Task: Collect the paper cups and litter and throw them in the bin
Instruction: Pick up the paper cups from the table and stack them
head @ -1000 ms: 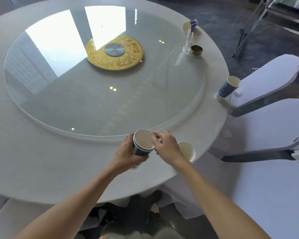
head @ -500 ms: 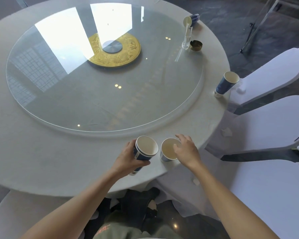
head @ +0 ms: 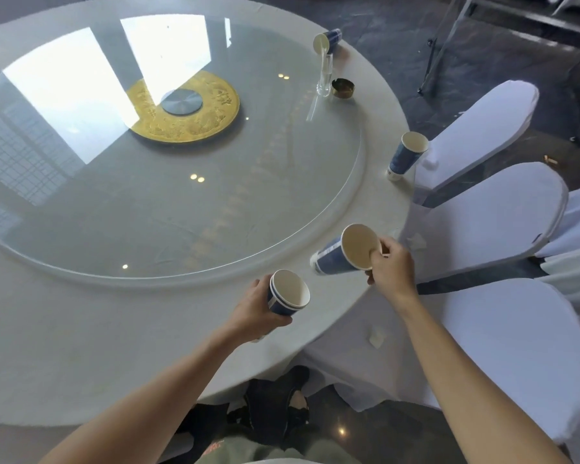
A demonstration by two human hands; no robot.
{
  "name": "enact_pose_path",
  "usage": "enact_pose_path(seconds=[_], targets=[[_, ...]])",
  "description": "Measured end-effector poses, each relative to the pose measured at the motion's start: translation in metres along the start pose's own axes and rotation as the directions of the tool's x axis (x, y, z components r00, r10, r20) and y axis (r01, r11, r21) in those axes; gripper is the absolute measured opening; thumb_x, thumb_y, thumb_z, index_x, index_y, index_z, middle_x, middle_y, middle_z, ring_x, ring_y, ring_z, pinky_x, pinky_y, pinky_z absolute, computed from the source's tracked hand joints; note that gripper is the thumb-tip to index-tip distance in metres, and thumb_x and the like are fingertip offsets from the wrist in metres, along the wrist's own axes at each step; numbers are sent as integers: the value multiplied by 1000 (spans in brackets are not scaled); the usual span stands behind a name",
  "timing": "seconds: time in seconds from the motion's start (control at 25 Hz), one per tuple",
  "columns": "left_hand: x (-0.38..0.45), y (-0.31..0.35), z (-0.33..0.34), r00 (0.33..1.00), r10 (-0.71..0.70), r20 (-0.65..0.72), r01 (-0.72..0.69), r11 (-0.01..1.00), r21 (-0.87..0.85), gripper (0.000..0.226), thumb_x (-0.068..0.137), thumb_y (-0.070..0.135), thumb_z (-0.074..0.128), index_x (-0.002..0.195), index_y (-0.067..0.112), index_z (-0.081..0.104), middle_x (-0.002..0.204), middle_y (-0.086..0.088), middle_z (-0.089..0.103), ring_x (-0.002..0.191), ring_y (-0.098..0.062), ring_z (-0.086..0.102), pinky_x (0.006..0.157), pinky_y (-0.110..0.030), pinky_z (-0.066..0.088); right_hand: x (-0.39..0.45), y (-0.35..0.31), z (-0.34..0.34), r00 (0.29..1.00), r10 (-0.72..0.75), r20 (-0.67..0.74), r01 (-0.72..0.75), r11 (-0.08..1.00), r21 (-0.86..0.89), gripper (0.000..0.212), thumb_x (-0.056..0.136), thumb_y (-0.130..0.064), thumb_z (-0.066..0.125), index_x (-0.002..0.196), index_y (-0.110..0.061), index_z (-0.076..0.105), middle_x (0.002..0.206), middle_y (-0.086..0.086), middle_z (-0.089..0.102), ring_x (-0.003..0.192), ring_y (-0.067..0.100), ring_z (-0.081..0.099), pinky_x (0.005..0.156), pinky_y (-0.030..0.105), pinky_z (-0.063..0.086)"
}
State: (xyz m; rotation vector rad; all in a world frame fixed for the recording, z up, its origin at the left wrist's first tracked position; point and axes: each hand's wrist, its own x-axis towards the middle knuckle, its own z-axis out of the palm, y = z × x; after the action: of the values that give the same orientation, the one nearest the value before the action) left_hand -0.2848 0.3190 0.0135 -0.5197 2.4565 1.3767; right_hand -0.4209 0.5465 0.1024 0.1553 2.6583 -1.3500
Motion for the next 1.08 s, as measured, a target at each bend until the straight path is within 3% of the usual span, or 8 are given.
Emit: enact_pose_path(seconds=[0.08, 0.2, 0.28, 0.52, 0.64, 0.76, 0.92, 1.08], targets=[[6, 6, 1, 999, 27, 32, -26, 1000, -4, 92, 67, 26, 89, 148, 30, 46, 136, 4, 52, 126, -18, 55, 100, -33, 45, -12, -15, -13, 999, 1, -33, 3, 995, 98, 34, 97, 2, 48, 122, -15, 63, 97, 5, 65, 62, 20, 66, 51, 38, 59], [14, 15, 8, 993, 96, 73, -96, 995, 2, 97, 57, 44, 85, 145, 28, 48, 132, 3, 54, 125, -17, 53, 105, -40, 49, -34, -18, -26, 998, 2, -61, 6, 991, 132, 37, 99, -1, 51, 130, -17, 64, 102, -2, 64, 67, 19, 66, 50, 39, 61], [18, 22, 17, 982, 151, 110, -151, 989, -3, 96, 55, 47, 83, 143, 28, 49, 128, 4, 55, 122, -17, 54, 104, -42, 50, -52, -11, -34, 996, 26, -85, -15, 992, 125, 36, 100, -4, 52, 129, -17, 67, 103, 5, 69, 65, 19, 67, 46, 32, 57], [8, 34, 63, 921, 303, 244, -292, 953, -81, 89, 65, 25, 91, 144, 25, 50, 129, 3, 57, 121, -15, 55, 102, -39, 52, -111, 23, -54, 980, 117, -159, -116, 993, 14, 30, 104, -15, 53, 125, -27, 71, 107, -5, 71, 73, 18, 71, 49, 30, 59], [-7, 33, 84, 883, 363, 298, -338, 932, -133, 89, 65, 22, 91, 144, 26, 50, 132, 5, 57, 122, -15, 59, 102, -39, 55, -131, 37, -56, 980, 144, -139, -147, 989, -14, 24, 104, -22, 56, 113, -37, 72, 101, -15, 71, 74, 23, 71, 53, 40, 63], [-22, 34, 94, 864, 386, 322, -357, 922, -148, 89, 61, 35, 88, 141, 35, 48, 132, 11, 58, 121, -11, 61, 100, -33, 56, -141, 50, -50, 981, 158, -110, -162, 986, -25, 20, 103, -25, 58, 110, -41, 67, 95, -22, 68, 72, 24, 69, 57, 44, 63], [-32, 44, 109, 862, 384, 331, -368, 923, -110, 83, 64, 31, 90, 134, 40, 44, 124, 17, 61, 114, -6, 62, 91, -17, 48, -144, 75, -44, 983, 181, -38, -183, 982, -37, 28, 105, -22, 52, 122, -44, 56, 99, -19, 63, 73, 15, 65, 62, 38, 63], [-37, 58, 136, 869, 400, 291, -387, 916, -103, 83, 62, 39, 86, 136, 40, 48, 131, 14, 62, 121, -9, 62, 99, -25, 51, -142, 109, -60, 997, 52, 49, -36, 956, -291, 38, 106, -31, 46, 143, -30, 53, 129, -2, 59, 103, 16, 63, 91, 41, 58]])
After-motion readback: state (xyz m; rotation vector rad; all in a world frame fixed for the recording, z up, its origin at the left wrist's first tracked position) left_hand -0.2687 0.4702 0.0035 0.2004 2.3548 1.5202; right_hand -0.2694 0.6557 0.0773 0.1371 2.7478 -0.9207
